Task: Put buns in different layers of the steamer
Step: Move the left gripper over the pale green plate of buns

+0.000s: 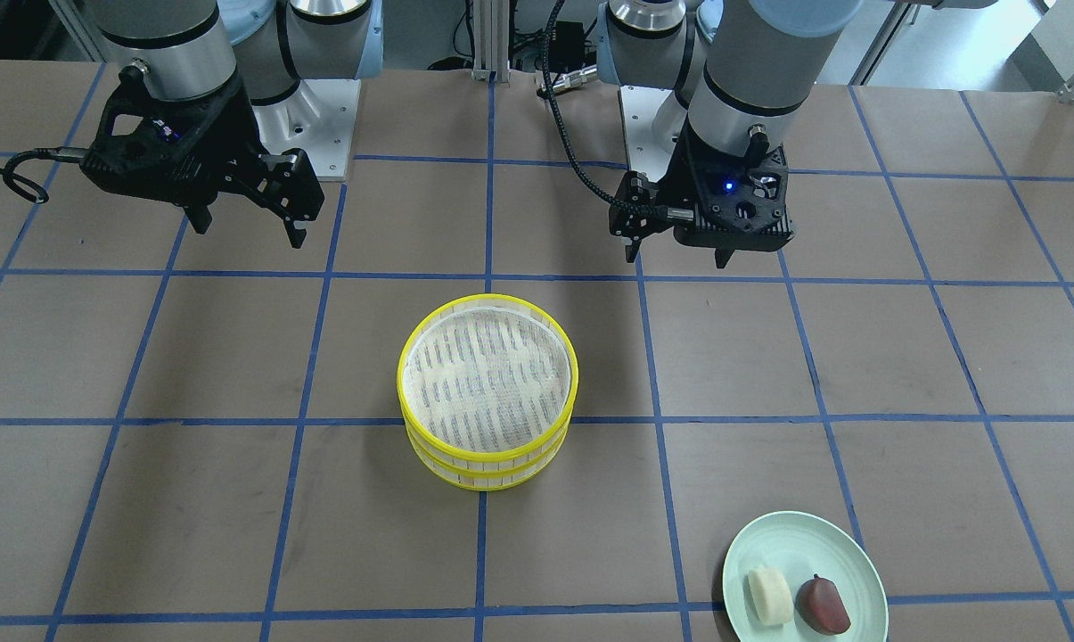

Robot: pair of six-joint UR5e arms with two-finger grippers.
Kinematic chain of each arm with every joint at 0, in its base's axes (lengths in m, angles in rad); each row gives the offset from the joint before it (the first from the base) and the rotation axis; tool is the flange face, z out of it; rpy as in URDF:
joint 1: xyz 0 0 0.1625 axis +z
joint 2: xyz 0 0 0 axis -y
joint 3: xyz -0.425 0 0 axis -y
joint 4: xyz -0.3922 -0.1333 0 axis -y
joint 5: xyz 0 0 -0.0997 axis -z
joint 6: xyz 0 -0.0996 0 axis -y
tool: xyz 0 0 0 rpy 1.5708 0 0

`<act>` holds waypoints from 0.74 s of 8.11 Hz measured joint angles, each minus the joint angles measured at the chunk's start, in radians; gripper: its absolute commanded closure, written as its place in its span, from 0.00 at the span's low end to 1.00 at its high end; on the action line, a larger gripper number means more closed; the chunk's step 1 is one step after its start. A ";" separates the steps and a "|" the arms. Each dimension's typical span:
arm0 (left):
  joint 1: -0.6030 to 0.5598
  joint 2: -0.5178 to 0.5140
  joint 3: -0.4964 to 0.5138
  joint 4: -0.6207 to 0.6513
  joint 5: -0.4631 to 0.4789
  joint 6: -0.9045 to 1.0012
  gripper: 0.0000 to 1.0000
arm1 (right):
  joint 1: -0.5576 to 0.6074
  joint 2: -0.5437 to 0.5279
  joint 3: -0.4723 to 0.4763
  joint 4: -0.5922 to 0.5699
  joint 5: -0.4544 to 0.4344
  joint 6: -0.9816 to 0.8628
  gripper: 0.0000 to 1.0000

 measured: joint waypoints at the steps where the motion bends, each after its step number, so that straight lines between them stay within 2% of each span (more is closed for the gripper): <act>1: 0.000 0.000 0.000 0.000 0.001 0.000 0.00 | 0.000 0.001 0.000 0.000 -0.001 0.000 0.00; 4: 0.010 0.000 0.000 0.000 0.004 0.000 0.00 | -0.001 0.007 0.000 0.000 -0.002 -0.001 0.00; 6: 0.049 -0.023 0.000 0.049 0.006 0.004 0.00 | -0.002 0.010 0.000 0.001 -0.002 -0.001 0.00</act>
